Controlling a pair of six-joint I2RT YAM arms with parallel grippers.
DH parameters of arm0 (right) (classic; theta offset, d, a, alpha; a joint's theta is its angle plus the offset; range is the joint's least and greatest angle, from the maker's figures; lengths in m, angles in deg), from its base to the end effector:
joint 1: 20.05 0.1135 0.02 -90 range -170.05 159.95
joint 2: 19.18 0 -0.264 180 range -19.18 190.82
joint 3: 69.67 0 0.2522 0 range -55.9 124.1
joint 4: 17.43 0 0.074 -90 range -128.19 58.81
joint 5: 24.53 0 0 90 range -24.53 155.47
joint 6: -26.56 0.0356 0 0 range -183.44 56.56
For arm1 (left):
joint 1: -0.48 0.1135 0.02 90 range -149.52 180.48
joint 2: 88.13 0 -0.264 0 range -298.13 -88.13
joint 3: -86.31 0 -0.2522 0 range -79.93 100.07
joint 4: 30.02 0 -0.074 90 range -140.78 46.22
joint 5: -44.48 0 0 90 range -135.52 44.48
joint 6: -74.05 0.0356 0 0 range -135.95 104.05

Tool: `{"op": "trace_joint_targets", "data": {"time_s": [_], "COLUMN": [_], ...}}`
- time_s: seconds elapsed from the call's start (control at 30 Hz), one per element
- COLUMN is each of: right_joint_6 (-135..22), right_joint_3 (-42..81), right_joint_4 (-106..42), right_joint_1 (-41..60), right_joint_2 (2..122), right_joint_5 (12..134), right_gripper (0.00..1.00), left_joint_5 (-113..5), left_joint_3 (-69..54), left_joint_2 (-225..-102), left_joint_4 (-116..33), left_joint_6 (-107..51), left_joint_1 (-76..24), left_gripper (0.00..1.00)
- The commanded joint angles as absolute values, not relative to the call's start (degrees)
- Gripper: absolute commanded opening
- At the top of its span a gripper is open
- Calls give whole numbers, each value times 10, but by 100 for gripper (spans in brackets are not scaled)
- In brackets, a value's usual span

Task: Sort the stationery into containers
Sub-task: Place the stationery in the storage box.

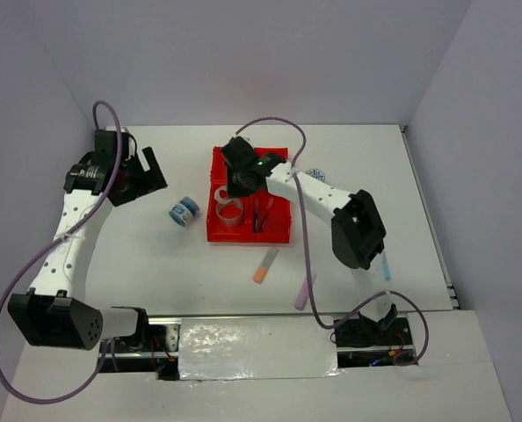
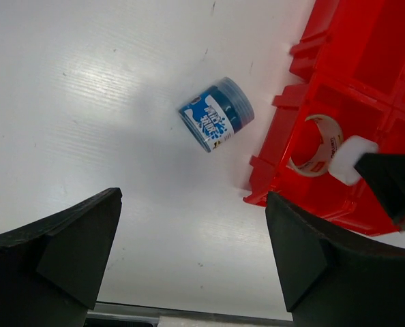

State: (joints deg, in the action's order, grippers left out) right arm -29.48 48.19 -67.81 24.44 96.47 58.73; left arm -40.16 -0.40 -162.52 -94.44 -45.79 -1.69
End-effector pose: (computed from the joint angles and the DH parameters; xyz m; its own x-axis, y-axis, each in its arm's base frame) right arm 0.3305 0.3188 0.2797 -0.7985 -0.0067 -0.6020 -0.2340 0.9248 0.3000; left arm 0.2642 -0.0067 0.3714 -0.6047 -0.4728 -0.6409 -0.3788 0.8786 -0.2908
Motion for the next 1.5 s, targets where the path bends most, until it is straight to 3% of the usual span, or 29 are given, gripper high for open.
{"op": "trace_joint_targets", "data": {"time_s": [0.0,0.17,0.27,0.33,0.87,1.03,1.17,1.37,1.47], "right_joint_6": [-315,-320,-319,-320,-328,-337,-343,-347,-359], "right_joint_3": [536,579,571,582,550,553,579,604,602], "right_joint_4": [-711,-738,-730,-735,-752,-750,-752,-725,-717], "right_joint_1": [242,243,243,243,243,244,243,242,235], "right_joint_2": [1001,1044,1047,1057,1046,1045,1041,940,874], "right_joint_5": [579,577,574,571,561,554,559,592,609], "right_gripper": [0,2,8,18,26,46,51,53,60], "left_joint_5": [-413,-411,-419,-419,-409,-414,-430,-528,-540], "left_joint_3": [-22,-48,-60,-66,-74,-65,-59,-78,-92], "left_joint_2": [-1588,-1562,-1558,-1556,-1575,-1587,-1598,-1669,-1715], "left_joint_4": [-933,-927,-921,-919,-913,-910,-899,-849,-818], "left_joint_6": [-443,-435,-433,-428,-421,-420,-416,-377,-363], "left_joint_1": [-18,-18,-18,-18,-18,-18,-18,-18,-20], "left_gripper": [99,99,99,99,99,99,99,99,99]}}
